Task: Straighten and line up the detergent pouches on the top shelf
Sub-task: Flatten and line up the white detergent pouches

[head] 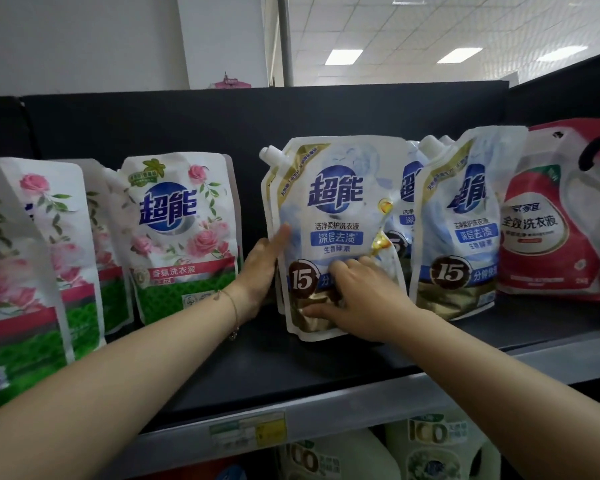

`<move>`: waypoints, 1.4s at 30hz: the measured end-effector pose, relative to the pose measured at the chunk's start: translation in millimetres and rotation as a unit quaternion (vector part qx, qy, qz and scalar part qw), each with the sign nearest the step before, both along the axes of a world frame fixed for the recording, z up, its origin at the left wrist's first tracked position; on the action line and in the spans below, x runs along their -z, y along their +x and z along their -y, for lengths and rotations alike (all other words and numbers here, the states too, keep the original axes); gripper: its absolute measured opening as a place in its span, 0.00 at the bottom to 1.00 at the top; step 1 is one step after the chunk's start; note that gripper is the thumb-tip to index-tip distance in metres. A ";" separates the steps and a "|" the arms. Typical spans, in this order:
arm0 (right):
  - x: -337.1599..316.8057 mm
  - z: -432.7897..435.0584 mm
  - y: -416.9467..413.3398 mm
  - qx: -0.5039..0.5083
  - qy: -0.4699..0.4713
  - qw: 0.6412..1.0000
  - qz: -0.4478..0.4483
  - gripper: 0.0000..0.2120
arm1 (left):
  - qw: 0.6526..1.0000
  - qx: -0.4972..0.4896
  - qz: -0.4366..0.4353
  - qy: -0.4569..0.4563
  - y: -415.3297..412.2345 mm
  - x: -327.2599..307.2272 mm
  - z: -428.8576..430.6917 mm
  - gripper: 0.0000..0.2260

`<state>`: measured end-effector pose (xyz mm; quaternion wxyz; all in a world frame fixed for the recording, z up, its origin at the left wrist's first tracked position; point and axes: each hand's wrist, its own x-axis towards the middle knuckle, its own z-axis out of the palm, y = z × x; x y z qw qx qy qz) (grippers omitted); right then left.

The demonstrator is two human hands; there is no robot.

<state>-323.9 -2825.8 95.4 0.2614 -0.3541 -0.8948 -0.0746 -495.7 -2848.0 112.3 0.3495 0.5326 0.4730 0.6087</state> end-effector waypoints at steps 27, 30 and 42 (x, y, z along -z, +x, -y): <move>-4.5 51.9 -44.9 -0.337 0.072 0.933 -0.104 0.17 | 0.934 -0.344 0.022 0.096 -56.8 9.5 79.3 0.09; -8.1 36.5 -26.6 -0.280 0.072 0.943 -0.165 0.19 | 0.927 -0.361 0.032 0.094 -58.5 9.4 80.3 0.15; -21.9 -80.3 -36.8 0.052 -0.278 0.946 -0.158 0.16 | 0.915 -0.382 0.026 0.128 -59.6 21.1 77.4 0.10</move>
